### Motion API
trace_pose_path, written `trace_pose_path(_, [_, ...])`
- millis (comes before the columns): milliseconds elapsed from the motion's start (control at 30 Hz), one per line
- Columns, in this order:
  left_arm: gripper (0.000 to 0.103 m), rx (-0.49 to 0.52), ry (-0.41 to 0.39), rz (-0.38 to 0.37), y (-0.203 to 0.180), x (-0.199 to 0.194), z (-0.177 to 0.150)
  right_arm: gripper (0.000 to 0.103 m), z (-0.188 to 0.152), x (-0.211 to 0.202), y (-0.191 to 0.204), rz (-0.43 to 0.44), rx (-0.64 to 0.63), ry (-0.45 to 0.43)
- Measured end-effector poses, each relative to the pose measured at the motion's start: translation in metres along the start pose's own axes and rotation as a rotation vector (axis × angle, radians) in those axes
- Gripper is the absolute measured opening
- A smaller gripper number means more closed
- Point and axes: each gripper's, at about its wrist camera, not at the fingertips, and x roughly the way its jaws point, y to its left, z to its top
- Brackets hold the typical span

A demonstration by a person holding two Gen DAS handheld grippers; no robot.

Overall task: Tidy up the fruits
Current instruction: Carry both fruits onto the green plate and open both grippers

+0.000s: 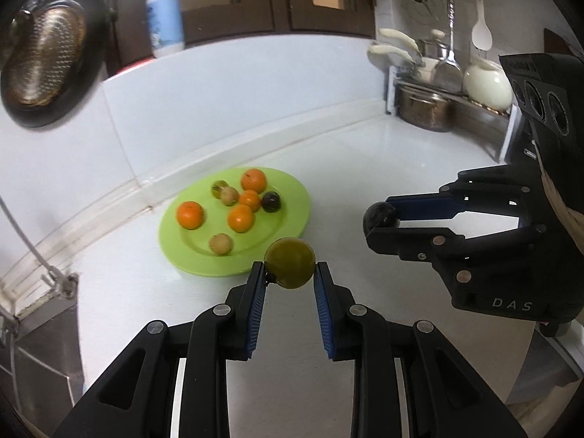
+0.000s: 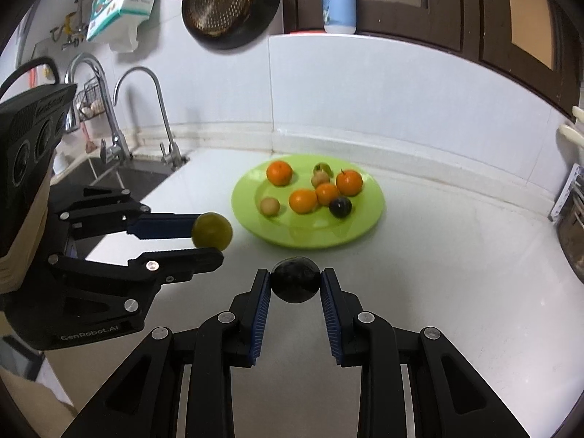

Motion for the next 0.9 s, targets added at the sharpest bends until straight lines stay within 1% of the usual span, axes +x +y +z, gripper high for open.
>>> trace_pose_path(233, [0.027,-0.034,-0.007,0.044,0.014,-0.012,-0.003,0.029,0.010,-0.004,0.007,-0.009,0.011,-0.036])
trace_pose_path(433, [0.027,-0.072,-0.012,0.066,0.028,-0.018,-0.003,0.029,0.021,-0.006,0.013,-0.016,0.033,-0.067])
trace_pose_path(600, [0.027,-0.091,-0.025,0.081,0.039,-0.020,0.002,0.029,0.029,-0.005,0.015,-0.013,0.062,-0.089])
trace_pose_path(900, [0.027,-0.111,-0.047,0.093,0.060,-0.014,0.019,0.029,0.046,0.008,0.018,-0.020,0.061,-0.099])
